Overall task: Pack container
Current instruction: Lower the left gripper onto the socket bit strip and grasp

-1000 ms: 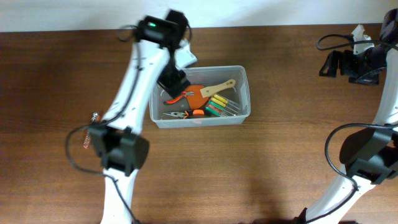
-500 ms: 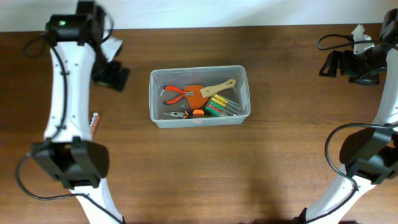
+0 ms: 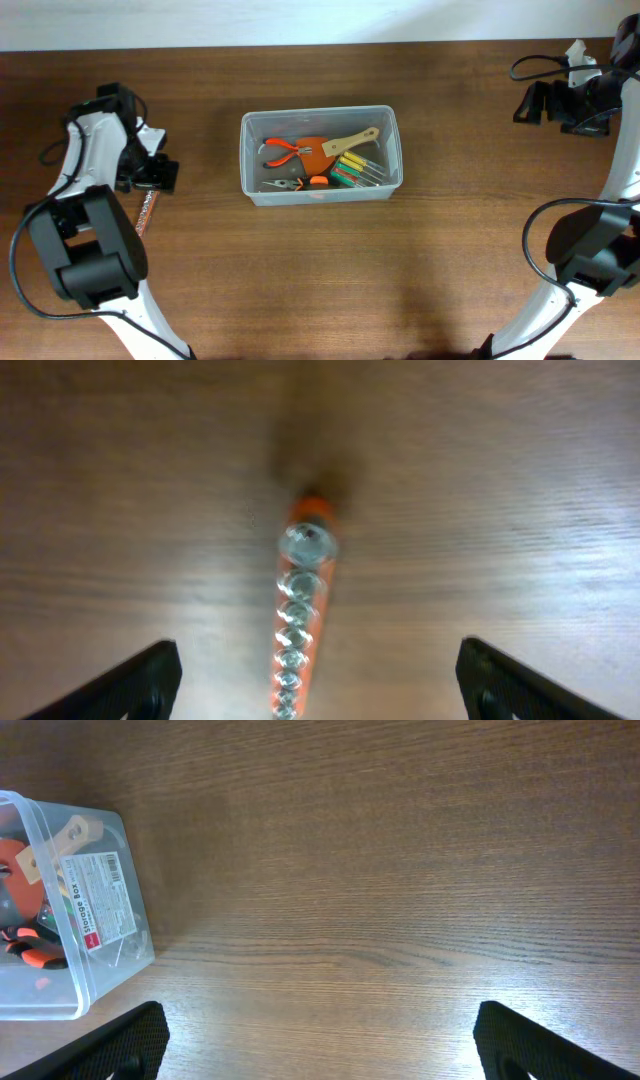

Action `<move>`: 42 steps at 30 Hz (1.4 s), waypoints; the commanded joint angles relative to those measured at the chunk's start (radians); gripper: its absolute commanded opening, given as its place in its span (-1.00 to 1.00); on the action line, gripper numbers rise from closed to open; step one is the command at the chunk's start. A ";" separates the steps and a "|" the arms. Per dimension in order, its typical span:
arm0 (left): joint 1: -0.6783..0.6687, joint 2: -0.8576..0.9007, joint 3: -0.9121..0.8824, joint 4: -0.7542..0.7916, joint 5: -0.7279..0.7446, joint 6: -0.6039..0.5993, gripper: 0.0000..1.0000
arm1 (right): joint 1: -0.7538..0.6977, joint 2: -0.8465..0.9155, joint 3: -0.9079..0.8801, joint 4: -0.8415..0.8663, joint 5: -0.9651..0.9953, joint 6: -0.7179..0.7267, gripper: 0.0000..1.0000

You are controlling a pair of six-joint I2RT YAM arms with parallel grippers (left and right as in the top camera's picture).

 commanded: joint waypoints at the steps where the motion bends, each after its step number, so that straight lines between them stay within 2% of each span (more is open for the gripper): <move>1: 0.041 -0.002 -0.030 0.052 0.011 0.057 0.79 | 0.000 0.004 -0.006 0.002 -0.013 -0.002 0.97; 12: 0.066 0.010 -0.053 0.092 0.117 0.103 0.78 | 0.000 0.004 -0.006 0.002 -0.013 -0.002 0.97; 13: 0.066 0.010 -0.057 0.095 0.116 0.114 0.66 | 0.000 0.004 -0.006 0.002 -0.013 -0.002 0.96; 17: 0.066 0.010 -0.072 0.113 0.095 0.151 0.55 | 0.000 0.004 -0.006 0.002 -0.013 -0.002 0.97; 25: 0.066 0.010 -0.148 0.197 0.083 0.154 0.53 | 0.000 0.004 -0.006 0.002 -0.013 -0.002 0.97; 35: 0.066 0.010 -0.184 0.248 0.084 0.153 0.34 | 0.000 0.004 -0.006 0.002 -0.013 -0.002 0.97; 39: 0.066 0.010 -0.193 0.256 0.084 0.153 0.20 | 0.000 0.004 -0.006 0.002 -0.013 -0.002 0.97; 42: 0.066 0.010 -0.193 0.257 0.084 0.153 0.20 | 0.000 0.004 -0.006 0.002 -0.013 -0.002 0.97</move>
